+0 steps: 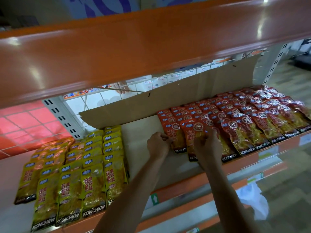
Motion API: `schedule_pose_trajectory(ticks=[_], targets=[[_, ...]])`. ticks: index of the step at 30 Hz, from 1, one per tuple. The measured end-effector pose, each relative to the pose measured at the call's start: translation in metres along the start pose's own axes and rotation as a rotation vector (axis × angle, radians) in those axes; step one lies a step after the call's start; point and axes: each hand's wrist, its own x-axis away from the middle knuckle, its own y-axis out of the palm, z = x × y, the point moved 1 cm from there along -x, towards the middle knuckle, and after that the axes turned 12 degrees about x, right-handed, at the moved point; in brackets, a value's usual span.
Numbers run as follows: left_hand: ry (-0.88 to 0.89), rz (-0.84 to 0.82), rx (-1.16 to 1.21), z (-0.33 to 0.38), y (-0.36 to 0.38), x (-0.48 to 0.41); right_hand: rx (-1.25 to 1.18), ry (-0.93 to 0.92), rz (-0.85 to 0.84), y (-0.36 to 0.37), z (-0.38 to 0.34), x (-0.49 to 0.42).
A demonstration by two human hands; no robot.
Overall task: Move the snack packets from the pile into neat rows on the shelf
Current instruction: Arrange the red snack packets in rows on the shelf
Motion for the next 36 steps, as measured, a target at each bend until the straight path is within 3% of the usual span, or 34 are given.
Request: schedule_pose_trajectory(ticks=[4,7,11,15,20,27,36], targets=[[0.103,0.039,-0.072,0.008,-0.004,0.008,0.059,-0.051,-0.029,0.002,-0.003,-0.002],[0.175,-0.054,0.107,0.016,-0.003,0.017,0.065,-0.072,-0.060,0.004,-0.008,-0.001],[0.052,-0.203,0.289,0.019,0.002,0.026,0.112,-0.137,-0.109,0.011,-0.011,0.001],[-0.083,-0.114,0.397,0.006,-0.002,0.025,0.224,-0.211,-0.058,0.009,-0.014,0.005],[-0.101,-0.049,0.301,0.000,-0.006,0.025,0.334,-0.236,-0.038,0.007,-0.010,0.007],[0.011,-0.037,0.102,0.004,0.000,0.025,0.335,-0.251,-0.056,0.006,-0.010,0.011],[0.021,-0.028,-0.022,0.007,-0.008,0.030,0.304,-0.267,-0.014,0.008,-0.012,0.013]])
